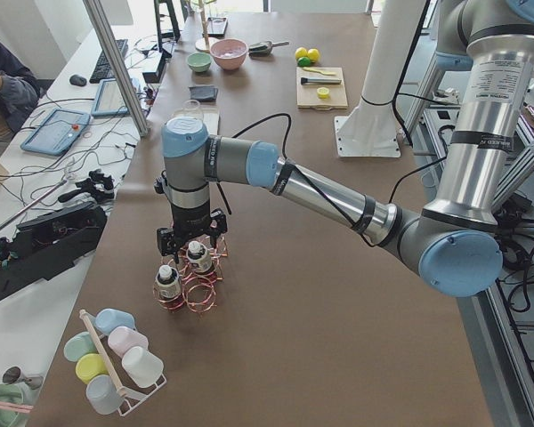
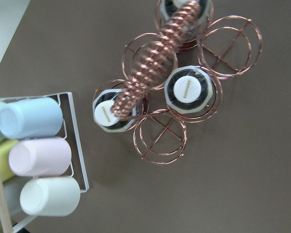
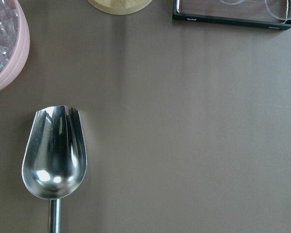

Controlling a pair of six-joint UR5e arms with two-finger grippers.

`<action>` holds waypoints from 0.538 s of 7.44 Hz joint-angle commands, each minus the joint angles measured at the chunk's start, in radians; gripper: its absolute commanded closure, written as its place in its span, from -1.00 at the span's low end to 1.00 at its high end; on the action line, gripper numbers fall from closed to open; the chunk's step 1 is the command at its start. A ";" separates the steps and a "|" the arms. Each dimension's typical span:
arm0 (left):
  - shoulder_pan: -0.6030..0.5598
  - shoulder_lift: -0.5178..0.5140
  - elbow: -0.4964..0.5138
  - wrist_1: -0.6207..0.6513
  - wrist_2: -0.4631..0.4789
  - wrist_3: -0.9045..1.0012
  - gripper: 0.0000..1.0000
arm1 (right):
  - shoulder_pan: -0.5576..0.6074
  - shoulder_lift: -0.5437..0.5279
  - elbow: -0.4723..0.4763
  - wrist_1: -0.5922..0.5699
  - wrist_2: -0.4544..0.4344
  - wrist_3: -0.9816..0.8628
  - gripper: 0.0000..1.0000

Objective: Take tea from basket to plate

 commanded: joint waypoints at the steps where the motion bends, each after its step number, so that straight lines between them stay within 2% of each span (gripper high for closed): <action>1: 0.038 -0.013 0.049 -0.014 -0.117 0.253 -0.93 | 0.001 -0.006 0.037 -0.081 0.007 -0.001 -1.00; 2: 0.043 -0.035 0.081 -0.016 -0.171 0.303 -0.92 | -0.002 -0.004 0.053 -0.103 0.001 -0.001 -1.00; 4: 0.048 -0.098 0.152 -0.063 -0.191 0.384 -0.91 | -0.009 -0.003 0.055 -0.102 0.005 -0.001 -1.00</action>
